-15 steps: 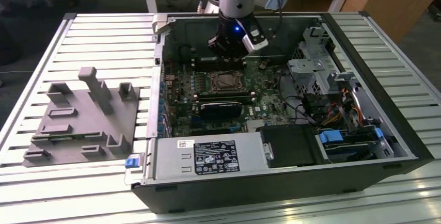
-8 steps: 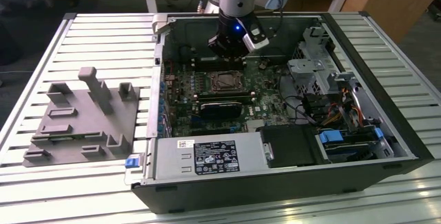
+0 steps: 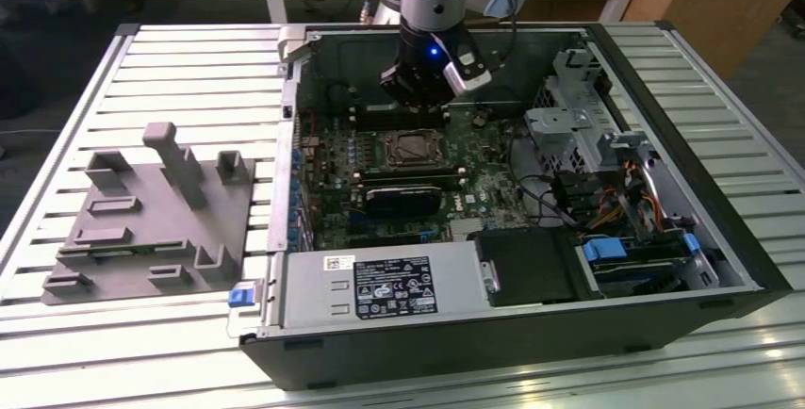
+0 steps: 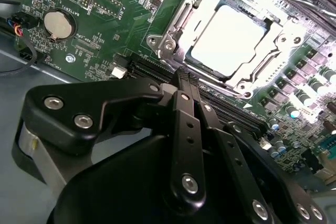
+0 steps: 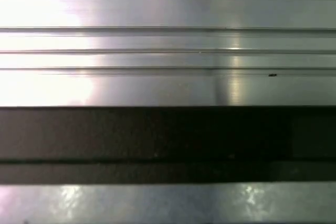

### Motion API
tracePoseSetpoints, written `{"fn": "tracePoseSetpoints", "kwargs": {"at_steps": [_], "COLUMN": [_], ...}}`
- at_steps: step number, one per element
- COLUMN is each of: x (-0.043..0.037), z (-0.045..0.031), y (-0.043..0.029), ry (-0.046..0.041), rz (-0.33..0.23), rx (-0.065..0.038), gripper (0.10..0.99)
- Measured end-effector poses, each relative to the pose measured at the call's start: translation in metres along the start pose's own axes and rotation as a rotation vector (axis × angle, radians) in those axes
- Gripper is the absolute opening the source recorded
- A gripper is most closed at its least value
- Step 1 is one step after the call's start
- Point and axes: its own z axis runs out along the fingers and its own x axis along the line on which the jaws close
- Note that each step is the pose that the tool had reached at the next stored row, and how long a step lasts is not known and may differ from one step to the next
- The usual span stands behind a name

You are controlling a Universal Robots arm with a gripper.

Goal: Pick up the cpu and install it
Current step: 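Install the second cpu locking lever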

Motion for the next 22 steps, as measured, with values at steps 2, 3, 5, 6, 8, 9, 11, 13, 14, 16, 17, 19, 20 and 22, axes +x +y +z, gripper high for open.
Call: {"fn": "tracePoseSetpoints", "kwargs": {"at_steps": [2,3,5,6,8,9,11,13,14,16,17,19,20,22], "x": [0.0,0.0,-0.0001,-0.0001,-0.0001,-0.0002,-0.0004,-0.0012,-0.0015,-0.0017,-0.0017,-0.0017,-0.0017,-0.0019], "z": [0.0,0.0,-0.0001,-0.0001,-0.0001,-0.0001,-0.0001,-0.0002,-0.0002,-0.0002,-0.0002,-0.0009,-0.002,-0.0068], "y": [-0.0004,-0.0006,-0.0011,-0.0014,-0.0021,-0.0024,-0.0032,-0.004,-0.0046,-0.0058,-0.0063,-0.0068,-0.0068,-0.0066], "ry": [0.0,0.0,0.0,0.0,0.0001,0.0,0.0,0.0,0.0,-0.0001,0.0,0.0001,0.0,0.0], "rz": [0.0,0.0,0.0,0.0,0.0,0.0,0.0,0.0,0.0,0.0,0.0,0.0,0.0,0.0], "rx": [0.0,0.0,0.0,0.0,0.001,0.001,0.001,0.001,0.001,0.001,0.001,0.001,0.001,0.001], "gripper": [0.106,0.106,0.106,0.106,0.106,0.106,0.106,0.106,0.106,0.106,0.106,0.106,0.106,0.106]}}
